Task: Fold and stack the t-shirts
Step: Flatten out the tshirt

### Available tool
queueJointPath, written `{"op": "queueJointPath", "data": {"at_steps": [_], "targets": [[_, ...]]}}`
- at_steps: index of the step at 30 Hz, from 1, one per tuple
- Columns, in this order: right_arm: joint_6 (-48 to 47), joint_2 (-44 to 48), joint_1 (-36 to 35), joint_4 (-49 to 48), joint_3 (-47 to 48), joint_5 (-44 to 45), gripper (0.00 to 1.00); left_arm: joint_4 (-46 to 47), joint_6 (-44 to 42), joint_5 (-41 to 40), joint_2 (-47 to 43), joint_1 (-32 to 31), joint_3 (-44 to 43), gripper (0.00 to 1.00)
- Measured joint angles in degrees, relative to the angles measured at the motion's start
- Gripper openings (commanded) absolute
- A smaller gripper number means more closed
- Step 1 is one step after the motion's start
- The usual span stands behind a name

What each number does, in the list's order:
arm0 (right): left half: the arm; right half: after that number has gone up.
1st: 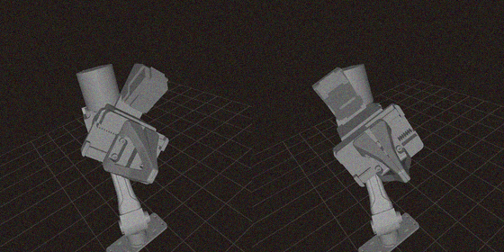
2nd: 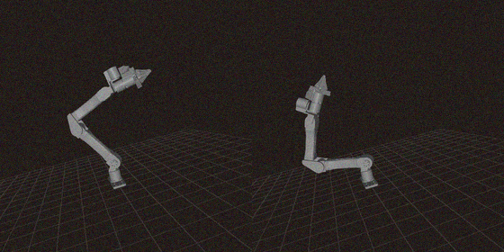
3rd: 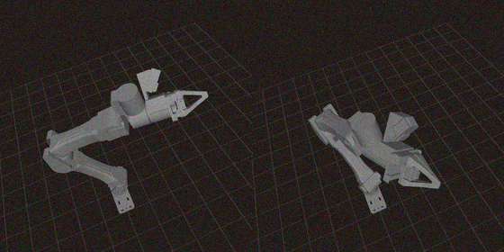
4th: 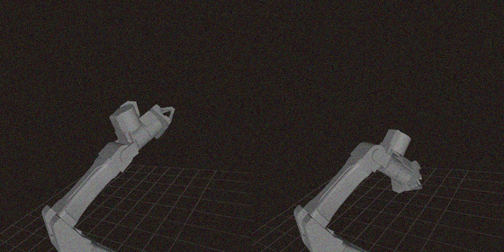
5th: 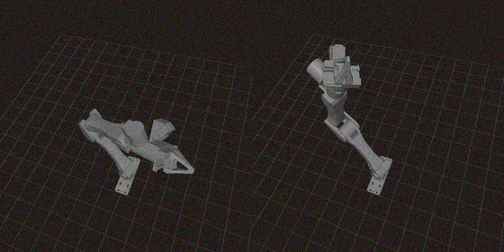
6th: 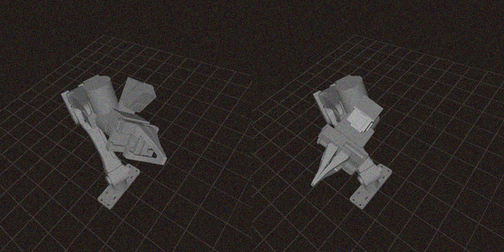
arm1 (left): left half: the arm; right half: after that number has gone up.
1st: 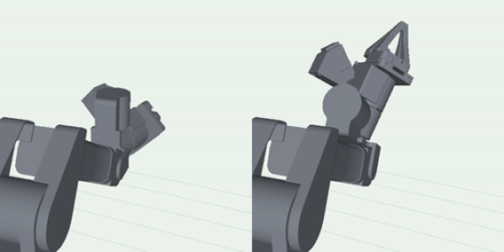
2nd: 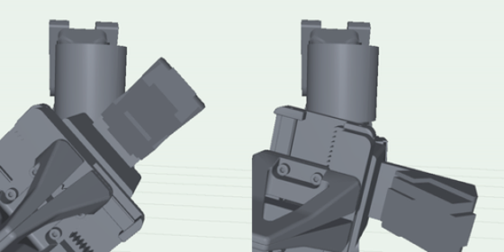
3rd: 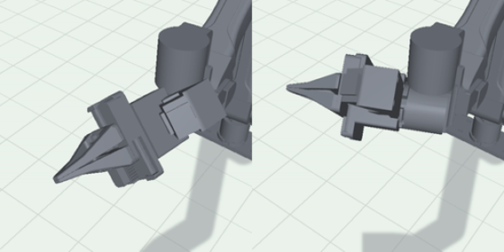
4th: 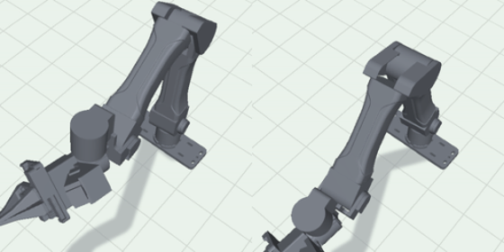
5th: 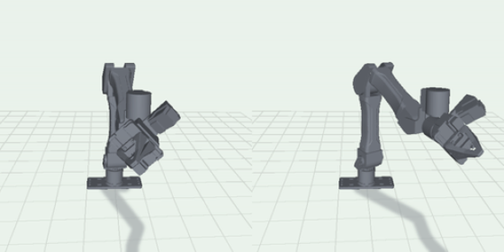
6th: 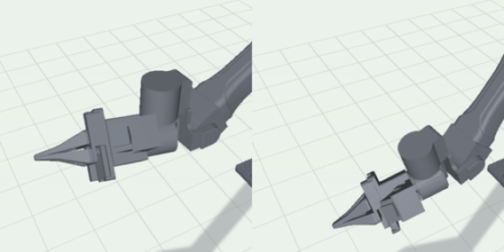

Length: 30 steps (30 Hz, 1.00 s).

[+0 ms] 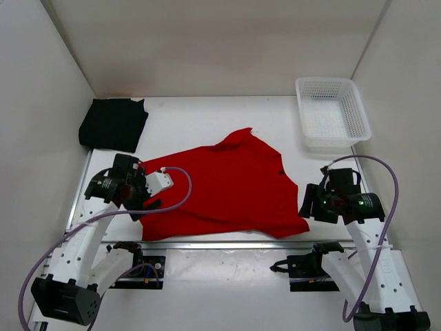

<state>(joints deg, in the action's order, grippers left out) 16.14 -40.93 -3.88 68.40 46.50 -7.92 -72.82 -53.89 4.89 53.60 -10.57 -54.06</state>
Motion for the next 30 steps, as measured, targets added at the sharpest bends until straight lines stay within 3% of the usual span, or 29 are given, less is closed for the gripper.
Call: {"op": "queueJointPath", "data": {"at_steps": [4, 9, 10, 12, 13, 14, 15, 20, 25, 30], "targets": [[-1.40, -1.73, -2.19, 2.40, 3.80, -0.15, 0.69, 12.79, 12.37, -8.76, 1.09, -0.61, 7.04, 0.97], [-2.43, -10.71, -8.31, -2.38, 14.99, -0.11, 0.77, 23.61, 24.44, -18.29, 16.50, 2.95, 7.67, 0.96], [-2.84, -14.45, -11.39, -4.96, 17.35, 0.52, 0.75, 24.28, 26.05, -19.26, 19.50, 3.56, 6.21, 0.96], [-4.96, -23.39, -17.16, -10.19, 21.94, 1.20, 0.45, 25.70, 28.74, -20.57, 25.68, 4.55, 1.49, 0.89], [-6.19, -29.22, -19.45, -12.74, 24.83, 1.22, 0.06, 26.86, 29.88, -20.90, 28.89, 5.01, -1.38, 0.88], [-7.67, -34.27, -21.05, -15.32, 27.96, 1.16, 0.00, 27.71, 30.60, -21.09, 31.71, 5.38, -4.02, 0.83], [-8.26, -40.87, -22.36, -18.21, 30.95, 1.03, 0.00, 28.70, 31.21, -21.07, 34.49, 5.68, -6.62, 0.80], [-11.61, -66.53, -23.78, -23.78, 44.78, 0.55, 0.00, 31.78, 31.85, -21.00, 44.06, 6.27, -12.02, 0.80], [-10.01, -81.96, -22.10, -24.35, 56.15, -0.50, 0.00, 31.43, 30.23, -22.03, 51.34, 6.58, -12.94, 0.79], [-7.13, -91.03, -20.26, -24.72, 62.45, -1.99, 0.00, 30.75, 27.41, -25.20, 55.32, 6.23, -16.70, 0.80]]}}
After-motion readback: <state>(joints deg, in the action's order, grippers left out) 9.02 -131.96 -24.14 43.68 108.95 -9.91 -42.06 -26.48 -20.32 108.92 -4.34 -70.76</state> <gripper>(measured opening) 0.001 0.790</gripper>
